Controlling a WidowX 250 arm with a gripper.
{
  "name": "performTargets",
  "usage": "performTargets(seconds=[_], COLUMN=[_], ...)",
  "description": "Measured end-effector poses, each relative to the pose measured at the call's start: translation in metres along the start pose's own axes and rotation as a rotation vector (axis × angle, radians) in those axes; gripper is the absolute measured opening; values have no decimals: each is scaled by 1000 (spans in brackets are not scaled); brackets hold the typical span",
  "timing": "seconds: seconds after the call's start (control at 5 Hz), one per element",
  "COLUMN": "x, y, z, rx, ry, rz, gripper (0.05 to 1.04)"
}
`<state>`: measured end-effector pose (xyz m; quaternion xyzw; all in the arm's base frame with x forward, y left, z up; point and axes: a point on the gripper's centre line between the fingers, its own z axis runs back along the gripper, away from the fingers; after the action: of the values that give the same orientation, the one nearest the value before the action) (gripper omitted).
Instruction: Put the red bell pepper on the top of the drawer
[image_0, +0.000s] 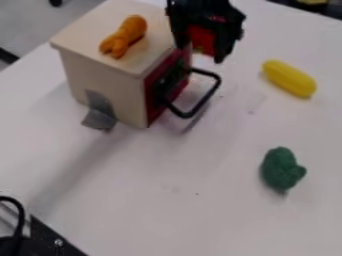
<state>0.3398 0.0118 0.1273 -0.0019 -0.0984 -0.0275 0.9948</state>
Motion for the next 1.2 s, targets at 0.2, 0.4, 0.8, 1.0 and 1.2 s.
performTargets(seconds=[0.2, 0.4, 0.8, 1.0, 1.2], x=[8, 13, -3, -11, -18], y=[-3, 10, 60, 77, 97], z=[22, 44, 64, 57, 45], rx=[-31, -6, 20, 51, 92], ry=[-1, 16, 110, 126, 153], rz=[-4, 9, 114, 130, 139], gripper=[900, 900, 900, 900, 900])
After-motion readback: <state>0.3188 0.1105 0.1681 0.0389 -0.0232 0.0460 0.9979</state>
